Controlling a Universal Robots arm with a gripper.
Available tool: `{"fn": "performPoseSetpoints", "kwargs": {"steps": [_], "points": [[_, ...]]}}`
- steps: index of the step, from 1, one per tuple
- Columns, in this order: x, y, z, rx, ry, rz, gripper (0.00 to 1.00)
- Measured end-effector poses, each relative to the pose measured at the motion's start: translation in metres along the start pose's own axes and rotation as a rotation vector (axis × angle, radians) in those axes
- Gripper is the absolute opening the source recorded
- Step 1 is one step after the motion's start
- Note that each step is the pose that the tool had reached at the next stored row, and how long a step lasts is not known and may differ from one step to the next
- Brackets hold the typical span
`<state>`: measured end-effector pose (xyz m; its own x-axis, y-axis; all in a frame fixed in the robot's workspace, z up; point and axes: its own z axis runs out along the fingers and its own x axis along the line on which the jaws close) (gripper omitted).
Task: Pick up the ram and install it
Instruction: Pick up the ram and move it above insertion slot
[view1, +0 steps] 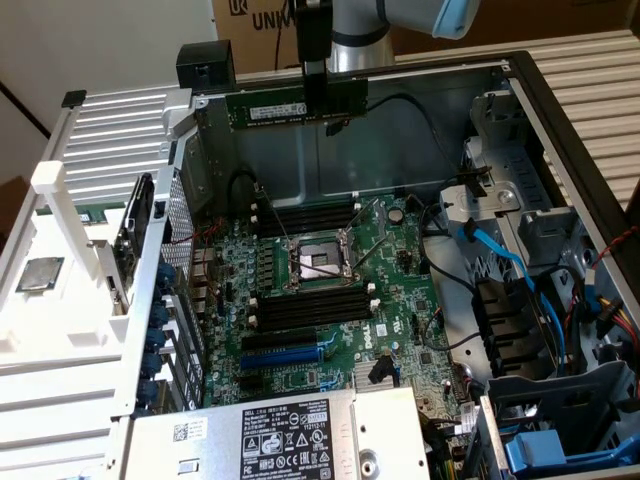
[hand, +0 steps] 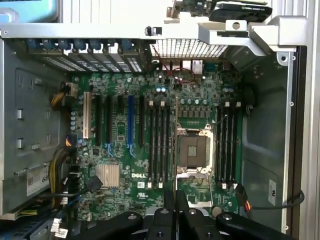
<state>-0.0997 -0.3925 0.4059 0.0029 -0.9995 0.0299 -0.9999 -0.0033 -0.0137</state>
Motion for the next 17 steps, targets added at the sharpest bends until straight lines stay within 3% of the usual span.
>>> {"fn": "performPoseSetpoints", "kwargs": {"steps": [6,8,10,14,15,17], "points": [[0.004,-0.0037,0.0112,0.0001,-0.0014,-0.009,0.13],[0.010,-0.0039,0.0146,0.0001,-0.0082,-0.009,0.13],[0.016,-0.0045,0.0167,-0.0003,-0.0233,-0.009,0.13],[0.023,-0.0056,0.0192,-0.0024,-0.0670,-0.008,0.13],[0.026,-0.0058,0.0205,-0.0039,-0.0705,-0.008,0.13],[0.028,-0.0060,0.0213,-0.0072,-0.0709,-0.008,0.13]]}}
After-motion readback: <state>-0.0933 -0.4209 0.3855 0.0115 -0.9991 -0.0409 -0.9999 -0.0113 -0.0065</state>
